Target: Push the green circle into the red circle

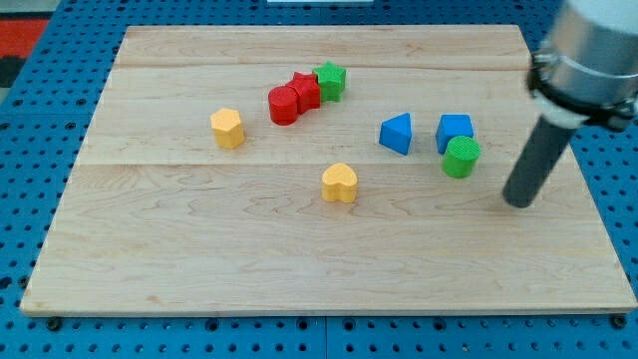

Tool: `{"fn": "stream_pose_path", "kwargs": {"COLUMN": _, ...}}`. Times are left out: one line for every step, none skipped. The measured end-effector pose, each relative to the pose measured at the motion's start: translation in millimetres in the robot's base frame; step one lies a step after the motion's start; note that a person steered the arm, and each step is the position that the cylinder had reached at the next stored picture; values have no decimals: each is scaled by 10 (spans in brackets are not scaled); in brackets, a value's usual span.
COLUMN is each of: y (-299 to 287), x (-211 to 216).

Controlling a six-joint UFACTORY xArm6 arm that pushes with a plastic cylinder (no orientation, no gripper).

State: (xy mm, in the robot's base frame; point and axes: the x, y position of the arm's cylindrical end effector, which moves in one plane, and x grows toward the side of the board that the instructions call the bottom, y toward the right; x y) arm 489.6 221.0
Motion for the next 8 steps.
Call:
{"fn": "stream_pose_path", "kwargs": {"y": 4, "x": -228}}
{"fn": "stream_pose_path", "kwargs": {"y": -93, "x": -369}}
{"fn": "stream_pose_path", "kwargs": {"y": -575, "x": -429}}
{"fn": "stream_pose_path", "kwargs": {"y": -1298, "x": -655}}
{"fn": "stream_pose_path", "kwargs": {"y": -1965, "x": -784}}
{"fn": "stream_pose_path", "kwargs": {"y": -2367, "x": -882}}
{"fn": "stream_pose_path", "kwargs": {"y": -2211, "x": -828}}
{"fn": "stream_pose_path", "kwargs": {"y": -2155, "x": -951}}
